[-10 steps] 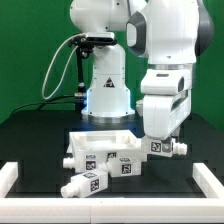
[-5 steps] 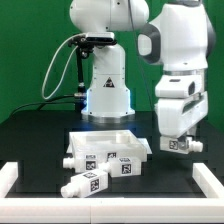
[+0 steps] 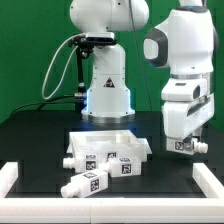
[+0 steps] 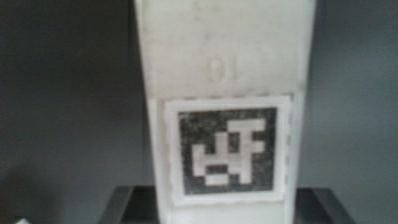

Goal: Assemble one leg

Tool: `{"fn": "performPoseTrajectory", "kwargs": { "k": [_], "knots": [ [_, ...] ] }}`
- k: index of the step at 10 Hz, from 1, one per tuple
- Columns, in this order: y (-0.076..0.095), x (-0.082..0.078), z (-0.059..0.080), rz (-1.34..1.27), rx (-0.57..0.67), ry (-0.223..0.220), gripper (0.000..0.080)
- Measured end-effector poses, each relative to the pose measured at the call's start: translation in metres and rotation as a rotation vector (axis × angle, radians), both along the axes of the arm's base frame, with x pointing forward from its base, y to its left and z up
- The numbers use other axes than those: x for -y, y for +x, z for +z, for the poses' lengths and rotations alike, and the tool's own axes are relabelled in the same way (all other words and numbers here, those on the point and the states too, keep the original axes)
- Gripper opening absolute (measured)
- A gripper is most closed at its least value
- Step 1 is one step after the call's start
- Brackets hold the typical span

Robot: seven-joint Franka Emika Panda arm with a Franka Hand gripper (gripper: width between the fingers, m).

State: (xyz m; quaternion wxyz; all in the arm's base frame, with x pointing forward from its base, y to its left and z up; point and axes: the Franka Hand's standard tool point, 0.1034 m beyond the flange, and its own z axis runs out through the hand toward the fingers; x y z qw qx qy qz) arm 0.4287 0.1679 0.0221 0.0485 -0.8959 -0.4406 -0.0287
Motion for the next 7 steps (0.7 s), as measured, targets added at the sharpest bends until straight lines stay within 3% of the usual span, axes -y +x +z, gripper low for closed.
{"fn": "performPoseTrajectory", "kwargs": {
  "k": [3,5,6,7],
  "knots": [
    [-0.002,-0.001,-0.005,0.000,-0.008,0.001,0.0288],
    [-0.001,0.000,-0.003,0.000,-0.005,0.001,0.0608],
    [0.002,0.006,0.008,0.025,-0.013,-0.017,0.0636],
    [0.012,0.019,0.029,0.068,0.002,-0.035,0.0636]
  ]
}}
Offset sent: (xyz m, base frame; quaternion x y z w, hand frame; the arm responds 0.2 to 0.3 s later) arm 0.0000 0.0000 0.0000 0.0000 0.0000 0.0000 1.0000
